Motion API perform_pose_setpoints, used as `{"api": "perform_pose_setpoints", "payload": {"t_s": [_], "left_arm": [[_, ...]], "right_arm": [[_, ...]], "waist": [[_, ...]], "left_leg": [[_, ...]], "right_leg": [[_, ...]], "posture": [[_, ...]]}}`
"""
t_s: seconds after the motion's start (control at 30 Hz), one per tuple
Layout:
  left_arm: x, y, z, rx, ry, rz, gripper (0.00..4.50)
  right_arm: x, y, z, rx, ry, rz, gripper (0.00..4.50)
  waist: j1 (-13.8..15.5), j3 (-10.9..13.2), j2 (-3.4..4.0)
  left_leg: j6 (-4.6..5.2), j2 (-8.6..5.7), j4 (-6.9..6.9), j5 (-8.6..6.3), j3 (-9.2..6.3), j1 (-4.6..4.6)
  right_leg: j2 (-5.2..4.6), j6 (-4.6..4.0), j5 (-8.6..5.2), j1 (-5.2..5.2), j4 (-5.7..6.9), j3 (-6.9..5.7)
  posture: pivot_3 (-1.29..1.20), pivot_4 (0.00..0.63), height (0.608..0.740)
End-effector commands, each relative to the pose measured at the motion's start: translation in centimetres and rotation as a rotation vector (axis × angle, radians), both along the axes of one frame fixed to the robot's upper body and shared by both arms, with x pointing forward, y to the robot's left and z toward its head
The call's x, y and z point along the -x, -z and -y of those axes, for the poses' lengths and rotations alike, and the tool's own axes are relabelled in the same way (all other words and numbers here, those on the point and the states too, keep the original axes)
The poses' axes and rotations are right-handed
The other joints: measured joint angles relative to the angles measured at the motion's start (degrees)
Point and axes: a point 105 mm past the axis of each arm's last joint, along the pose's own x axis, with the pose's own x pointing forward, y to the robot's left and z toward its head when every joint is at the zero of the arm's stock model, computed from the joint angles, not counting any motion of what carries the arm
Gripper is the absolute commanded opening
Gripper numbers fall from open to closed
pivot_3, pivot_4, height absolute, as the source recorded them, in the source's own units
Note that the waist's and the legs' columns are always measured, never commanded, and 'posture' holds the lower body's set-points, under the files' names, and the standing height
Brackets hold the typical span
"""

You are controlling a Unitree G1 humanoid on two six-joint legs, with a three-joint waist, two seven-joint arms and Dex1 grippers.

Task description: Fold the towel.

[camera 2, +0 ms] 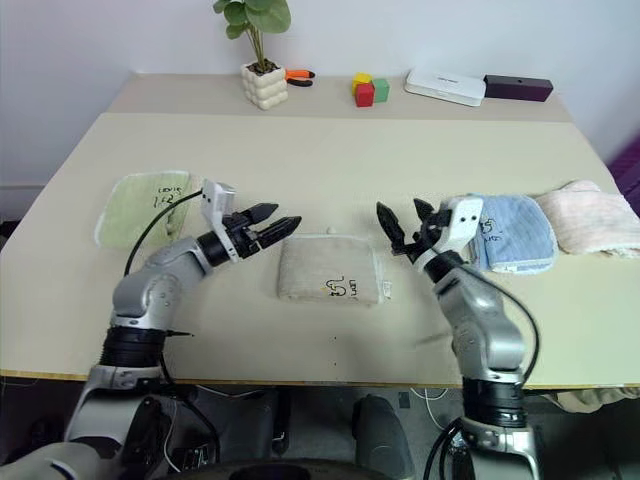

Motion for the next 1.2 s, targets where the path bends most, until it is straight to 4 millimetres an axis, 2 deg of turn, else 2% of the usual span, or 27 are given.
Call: {"api": "perform_pose_setpoints", "payload": {"t_s": [0.03, 0.13, 0.2, 0.3, 0.37, 0.53, 0.73, 1.03, 1.13, 1.2], "left_arm": [[2.4, -2.5, -1.3, -0.002, 0.172, 0.112, 4.41], [4.1, -2.9, -2.6, -0.059, 0.254, 0.195, 4.41], [5.1, -2.7, -3.2, -0.066, 0.314, 0.174, 4.41], [6.0, -1.7, -4.9, -0.130, 0.352, 0.132, 4.41], [6.4, -1.5, -5.3, -0.156, 0.359, 0.135, 4.41], [7.4, -0.6, -6.0, -0.206, 0.386, 0.115, 4.41], [7.9, -0.8, -5.9, -0.185, 0.374, 0.128, 4.41], [8.0, -1.0, -5.3, -0.179, 0.343, 0.155, 4.41], [8.0, -1.1, -5.1, -0.177, 0.334, 0.158, 4.50], [8.0, -1.1, -5.0, -0.177, 0.331, 0.156, 4.50]], "right_arm": [[2.6, 0.1, -0.8, -0.019, -0.203, -0.125, 4.43], [3.1, 1.1, 0.1, -0.012, -0.229, -0.245, 4.43], [3.7, 1.6, 0.1, 0.037, -0.276, -0.285, 4.43], [3.3, 3.5, 0.8, 0.115, -0.267, -0.375, 4.43], [3.0, 4.0, 0.9, 0.066, -0.273, -0.434, 4.43], [3.6, 4.4, -0.5, 0.045, -0.388, -0.494, 4.43], [3.6, 4.7, -1.7, 0.003, -0.446, -0.536, 4.43], [3.3, 7.0, -3.5, 0.043, -0.466, -0.587, 4.43], [3.0, 7.6, -4.6, 0.000, -0.480, -0.602, 3.63], [2.8, 7.9, -4.9, -0.009, -0.478, -0.607, 2.62]], "waist": [[0.04, 0.00, 0.00], [-0.07, 0.01, 0.02], [-0.08, 0.02, 0.03], [-0.10, 0.02, 0.03], [-0.11, 0.02, 0.03], [0.04, 0.03, 0.02], [0.10, 0.04, 0.00], [-0.94, 0.01, -0.03], [-1.41, -0.02, -0.09], [-1.50, -0.02, -0.09]], "left_leg": [[0.00, 0.00, -0.01, 0.00, 0.00, 0.00], [0.01, 0.01, -0.04, -0.01, 0.05, -0.01], [0.02, 0.01, -0.01, -0.01, 0.08, 0.00], [0.02, 0.02, 0.02, -0.01, 0.08, 0.00], [0.03, 0.02, 0.01, -0.02, 0.08, 0.00], [0.04, 0.02, 0.01, -0.02, 0.10, -0.05], [0.05, 0.03, 0.02, -0.03, 0.10, -0.05], [0.05, 0.08, 0.01, -0.03, 0.09, -0.03], [0.05, 0.11, -0.02, -0.03, 0.09, 0.00], [0.05, 0.18, -0.03, -0.03, 0.11, 0.01]], "right_leg": [[0.00, -0.01, 0.00, -0.01, 0.00, 0.00], [-0.01, -0.03, -0.01, -0.03, -0.04, 0.01], [-0.02, -0.08, -0.03, -0.03, -0.04, 0.04], [-0.01, -0.19, -0.09, -0.03, -0.04, 0.04], [-0.01, -0.19, -0.09, -0.05, -0.04, 0.05], [-0.01, -0.09, -0.04, -0.09, -0.05, 0.07], [-0.01, -0.05, -0.01, -0.09, -0.04, 0.07], [0.06, -0.03, 0.00, -0.08, -0.02, 0.07], [0.09, -0.03, 0.00, -0.08, -0.01, 0.07], [0.15, -0.03, 0.00, -0.10, 0.00, 0.07]], "posture": [[0.00, 0.150, 0.740], [0.00, 0.150, 0.740], [0.00, 0.150, 0.740], [0.00, 0.150, 0.740], [0.00, 0.150, 0.740], [0.00, 0.150, 0.740], [0.00, 0.150, 0.740], [0.00, 0.150, 0.740], [0.00, 0.150, 0.740], [0.00, 0.150, 0.740]]}}
